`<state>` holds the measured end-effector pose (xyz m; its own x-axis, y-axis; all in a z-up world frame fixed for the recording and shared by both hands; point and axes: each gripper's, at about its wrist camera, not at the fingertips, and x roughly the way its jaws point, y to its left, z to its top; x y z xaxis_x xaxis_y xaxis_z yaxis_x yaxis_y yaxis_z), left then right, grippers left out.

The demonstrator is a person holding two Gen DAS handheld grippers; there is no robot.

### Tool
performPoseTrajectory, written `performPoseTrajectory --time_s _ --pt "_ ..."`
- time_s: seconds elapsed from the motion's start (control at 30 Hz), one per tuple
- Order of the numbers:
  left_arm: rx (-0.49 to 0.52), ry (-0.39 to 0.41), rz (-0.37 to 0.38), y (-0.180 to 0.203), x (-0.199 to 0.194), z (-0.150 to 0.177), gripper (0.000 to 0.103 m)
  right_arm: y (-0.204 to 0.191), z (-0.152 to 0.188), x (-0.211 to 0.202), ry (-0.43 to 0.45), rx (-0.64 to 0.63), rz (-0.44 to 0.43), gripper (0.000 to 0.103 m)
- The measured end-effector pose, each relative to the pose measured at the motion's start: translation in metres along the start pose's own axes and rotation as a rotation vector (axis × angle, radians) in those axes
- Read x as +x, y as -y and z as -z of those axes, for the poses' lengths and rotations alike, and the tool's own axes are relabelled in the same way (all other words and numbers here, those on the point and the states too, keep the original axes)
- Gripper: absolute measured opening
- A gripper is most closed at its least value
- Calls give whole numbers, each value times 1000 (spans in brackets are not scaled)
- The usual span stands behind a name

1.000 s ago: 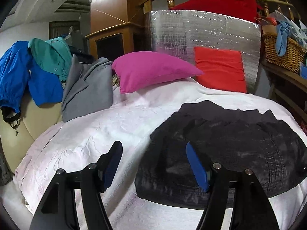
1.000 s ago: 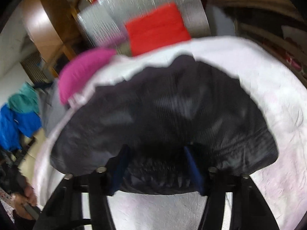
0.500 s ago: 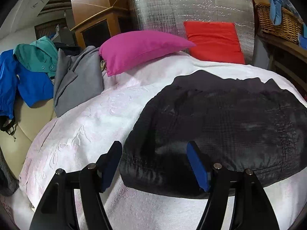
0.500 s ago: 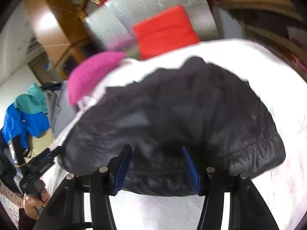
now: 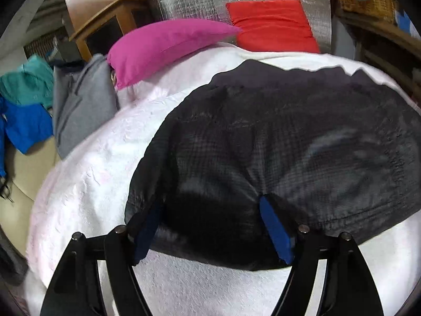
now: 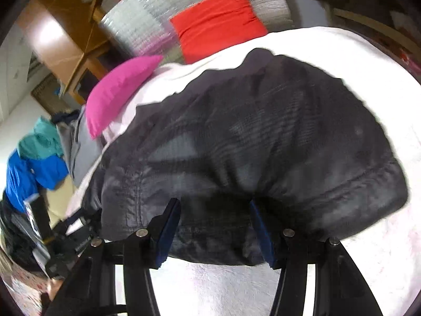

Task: Fold large clothes

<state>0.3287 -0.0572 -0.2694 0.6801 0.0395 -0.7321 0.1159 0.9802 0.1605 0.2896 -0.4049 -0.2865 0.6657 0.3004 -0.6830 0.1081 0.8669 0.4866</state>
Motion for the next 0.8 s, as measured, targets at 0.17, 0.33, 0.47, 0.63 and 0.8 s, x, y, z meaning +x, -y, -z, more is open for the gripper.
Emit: performPoseTrajectory --time_s 0.17,0.33,0.47,0.63,0.8 --pt "-195 93 7 -54 -16 -9 77 61 -11 -50 99 247 -62 61" --pt "-301 11 -102 -92 6 -7 79 114 -9 -90 284 415 25 62" --pt "-365 -69 -34 -104 21 -1 80 134 -11 -71 216 472 59 67" --pt "-463 -136 233 -108 38 6 80 136 -11 -37 115 494 14 66" --pt "-550 -112 349 -125 42 6 33 113 -13 -53 195 351 82 28"
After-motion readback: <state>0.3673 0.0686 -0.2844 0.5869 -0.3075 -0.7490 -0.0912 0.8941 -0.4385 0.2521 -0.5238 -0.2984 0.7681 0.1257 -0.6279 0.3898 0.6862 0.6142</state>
